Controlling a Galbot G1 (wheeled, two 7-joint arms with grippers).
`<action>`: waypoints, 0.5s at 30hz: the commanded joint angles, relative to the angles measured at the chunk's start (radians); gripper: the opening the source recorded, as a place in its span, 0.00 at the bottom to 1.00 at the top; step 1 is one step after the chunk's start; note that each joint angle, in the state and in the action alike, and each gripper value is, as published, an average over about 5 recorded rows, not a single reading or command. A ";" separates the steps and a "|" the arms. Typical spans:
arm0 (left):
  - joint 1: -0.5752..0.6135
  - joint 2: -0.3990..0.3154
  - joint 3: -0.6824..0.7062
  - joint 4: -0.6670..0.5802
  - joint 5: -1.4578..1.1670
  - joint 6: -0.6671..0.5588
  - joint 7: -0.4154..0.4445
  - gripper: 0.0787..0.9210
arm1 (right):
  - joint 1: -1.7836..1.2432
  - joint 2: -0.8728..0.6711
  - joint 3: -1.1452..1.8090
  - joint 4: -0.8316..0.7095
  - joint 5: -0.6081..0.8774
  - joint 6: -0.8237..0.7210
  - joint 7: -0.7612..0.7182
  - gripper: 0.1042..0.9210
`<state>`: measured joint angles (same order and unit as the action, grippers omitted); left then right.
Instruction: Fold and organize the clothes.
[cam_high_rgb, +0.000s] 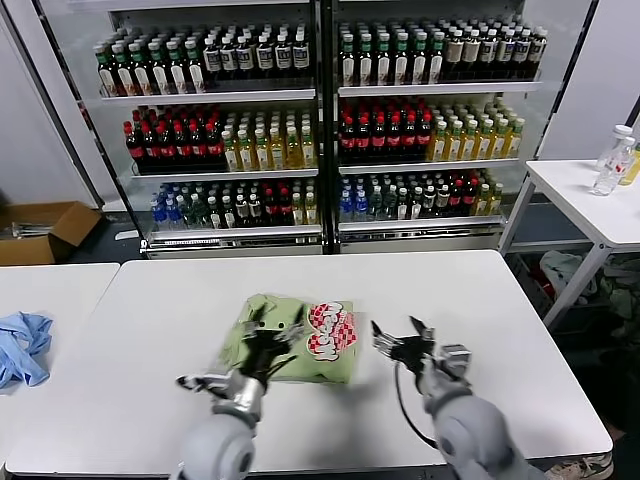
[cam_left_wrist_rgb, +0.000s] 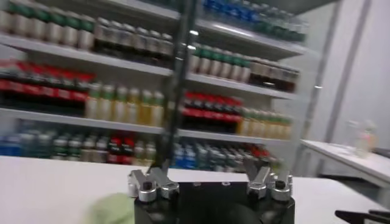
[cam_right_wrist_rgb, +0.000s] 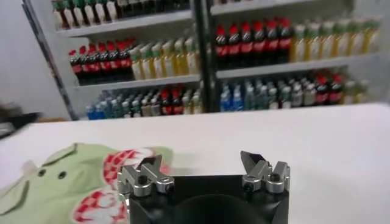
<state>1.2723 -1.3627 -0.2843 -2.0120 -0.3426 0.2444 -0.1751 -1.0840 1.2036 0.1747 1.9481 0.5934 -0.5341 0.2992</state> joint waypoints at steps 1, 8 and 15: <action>0.205 0.046 -0.221 -0.093 0.016 -0.114 -0.015 0.86 | 0.259 0.220 -0.235 -0.377 0.012 0.012 0.056 0.88; 0.224 0.040 -0.212 -0.073 0.023 -0.135 -0.023 0.88 | 0.258 0.214 -0.223 -0.415 0.021 0.019 0.067 0.74; 0.231 0.037 -0.202 -0.067 0.023 -0.140 -0.023 0.88 | 0.243 0.148 -0.188 -0.390 0.010 0.041 0.048 0.49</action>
<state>1.4517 -1.3368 -0.4368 -2.0609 -0.3236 0.1357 -0.1954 -0.8963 1.3555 0.0158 1.6446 0.6084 -0.5132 0.3507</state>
